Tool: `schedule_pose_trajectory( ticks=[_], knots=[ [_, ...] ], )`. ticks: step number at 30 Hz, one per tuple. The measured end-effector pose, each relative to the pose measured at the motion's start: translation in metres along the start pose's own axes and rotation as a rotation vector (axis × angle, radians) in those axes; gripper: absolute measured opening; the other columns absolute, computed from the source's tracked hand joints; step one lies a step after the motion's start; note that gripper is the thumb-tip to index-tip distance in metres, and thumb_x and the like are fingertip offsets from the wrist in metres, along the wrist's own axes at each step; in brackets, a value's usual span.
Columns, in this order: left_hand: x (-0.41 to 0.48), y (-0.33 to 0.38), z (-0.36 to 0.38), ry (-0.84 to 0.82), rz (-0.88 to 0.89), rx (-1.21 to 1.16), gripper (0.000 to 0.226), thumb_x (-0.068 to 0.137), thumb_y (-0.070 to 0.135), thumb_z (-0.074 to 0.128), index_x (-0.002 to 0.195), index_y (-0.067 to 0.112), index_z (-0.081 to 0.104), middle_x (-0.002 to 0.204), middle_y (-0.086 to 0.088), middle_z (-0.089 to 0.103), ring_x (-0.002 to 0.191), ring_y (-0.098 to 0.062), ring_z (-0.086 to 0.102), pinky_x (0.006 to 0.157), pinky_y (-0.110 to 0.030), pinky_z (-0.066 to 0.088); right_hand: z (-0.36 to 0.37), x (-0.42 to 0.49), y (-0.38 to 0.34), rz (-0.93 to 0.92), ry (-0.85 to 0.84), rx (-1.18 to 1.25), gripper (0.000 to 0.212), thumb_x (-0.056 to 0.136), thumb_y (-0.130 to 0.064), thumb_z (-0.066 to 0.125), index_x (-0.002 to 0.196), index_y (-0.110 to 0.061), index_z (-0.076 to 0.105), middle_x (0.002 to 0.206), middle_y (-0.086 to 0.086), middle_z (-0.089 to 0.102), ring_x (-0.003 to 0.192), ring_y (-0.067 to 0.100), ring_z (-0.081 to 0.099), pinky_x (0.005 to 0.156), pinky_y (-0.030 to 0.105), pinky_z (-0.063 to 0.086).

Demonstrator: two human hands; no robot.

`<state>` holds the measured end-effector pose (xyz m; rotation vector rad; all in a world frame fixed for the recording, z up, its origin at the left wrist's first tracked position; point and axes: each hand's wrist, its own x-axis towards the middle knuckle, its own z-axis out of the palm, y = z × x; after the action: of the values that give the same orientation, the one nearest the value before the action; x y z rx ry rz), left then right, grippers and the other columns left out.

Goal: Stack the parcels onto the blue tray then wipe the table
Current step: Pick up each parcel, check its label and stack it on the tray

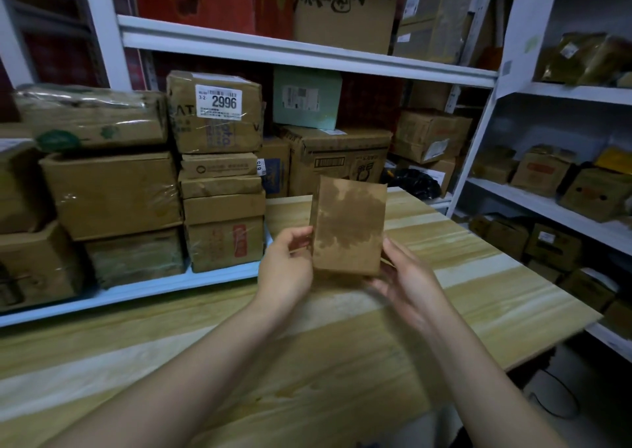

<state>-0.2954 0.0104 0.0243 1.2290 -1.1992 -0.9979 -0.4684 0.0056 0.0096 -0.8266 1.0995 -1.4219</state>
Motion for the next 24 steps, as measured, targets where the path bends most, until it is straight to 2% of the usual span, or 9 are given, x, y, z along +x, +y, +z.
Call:
schedule_pose_trajectory(
  ticks=[2, 4, 7, 11, 15, 20, 24],
  knots=[
    [0.000, 0.000, -0.006, 0.012, 0.001, 0.019, 0.026, 0.097, 0.005, 0.050, 0.102, 0.025, 0.066, 0.101, 0.008, 0.069, 0.095, -0.010, 0.061, 0.084, -0.025, 0.046, 0.002, -0.002, 0.003, -0.004, -0.012, 0.044, 0.031, 0.103, -0.019, 0.048, 0.129, -0.011, 0.063, 0.120, 0.009, 0.072, 0.116, 0.024, 0.065, 0.102, 0.050, 0.050],
    [0.000, -0.001, -0.009, 0.020, -0.018, 0.032, 0.021, 0.099, 0.012, 0.049, 0.106, 0.020, 0.068, 0.103, 0.008, 0.067, 0.096, -0.008, 0.058, 0.081, -0.023, 0.041, 0.001, -0.004, 0.003, -0.012, -0.021, 0.065, 0.031, 0.103, -0.021, 0.047, 0.128, -0.010, 0.063, 0.120, 0.009, 0.072, 0.118, 0.024, 0.064, 0.104, 0.051, 0.049],
    [0.000, -0.004, -0.013, 0.013, -0.042, 0.013, 0.018, 0.099, 0.021, 0.050, 0.101, 0.020, 0.068, 0.104, 0.011, 0.066, 0.093, -0.006, 0.057, 0.078, -0.025, 0.042, -0.001, -0.006, 0.005, -0.019, -0.026, 0.078, 0.032, 0.102, -0.026, 0.048, 0.127, -0.014, 0.064, 0.123, 0.006, 0.071, 0.123, 0.024, 0.061, 0.106, 0.055, 0.046],
    [0.001, -0.010, -0.012, -0.008, -0.063, 0.006, 0.017, 0.098, 0.032, 0.052, 0.104, 0.024, 0.065, 0.106, 0.006, 0.066, 0.101, -0.014, 0.059, 0.097, -0.035, 0.046, -0.004, -0.009, 0.004, -0.027, -0.015, 0.061, 0.035, 0.101, -0.028, 0.051, 0.130, -0.012, 0.063, 0.122, 0.009, 0.071, 0.124, 0.026, 0.061, 0.108, 0.054, 0.044],
    [0.001, -0.014, -0.007, -0.009, -0.048, -0.029, 0.009, 0.097, 0.031, 0.055, 0.099, 0.027, 0.063, 0.109, 0.004, 0.068, 0.107, -0.015, 0.062, 0.105, -0.040, 0.045, -0.003, -0.015, 0.003, -0.045, -0.032, 0.034, 0.037, 0.101, -0.030, 0.051, 0.131, -0.012, 0.062, 0.120, 0.007, 0.073, 0.120, 0.024, 0.063, 0.106, 0.053, 0.047],
    [0.003, -0.019, -0.006, -0.019, -0.056, -0.052, 0.009, 0.096, 0.026, 0.056, 0.100, 0.029, 0.063, 0.112, 0.003, 0.068, 0.109, -0.017, 0.062, 0.103, -0.046, 0.047, -0.005, -0.018, 0.002, -0.044, -0.051, 0.020, 0.038, 0.100, -0.036, 0.049, 0.129, -0.016, 0.064, 0.119, 0.006, 0.073, 0.121, 0.025, 0.062, 0.108, 0.055, 0.044],
    [0.005, -0.018, -0.010, -0.003, -0.049, -0.068, 0.011, 0.097, 0.023, 0.055, 0.101, 0.028, 0.063, 0.110, 0.004, 0.068, 0.107, -0.016, 0.062, 0.100, -0.046, 0.048, -0.003, -0.020, 0.002, -0.040, -0.087, 0.031, 0.036, 0.101, -0.039, 0.044, 0.118, -0.018, 0.067, 0.111, 0.006, 0.076, 0.114, 0.025, 0.066, 0.101, 0.050, 0.051]
  ],
)
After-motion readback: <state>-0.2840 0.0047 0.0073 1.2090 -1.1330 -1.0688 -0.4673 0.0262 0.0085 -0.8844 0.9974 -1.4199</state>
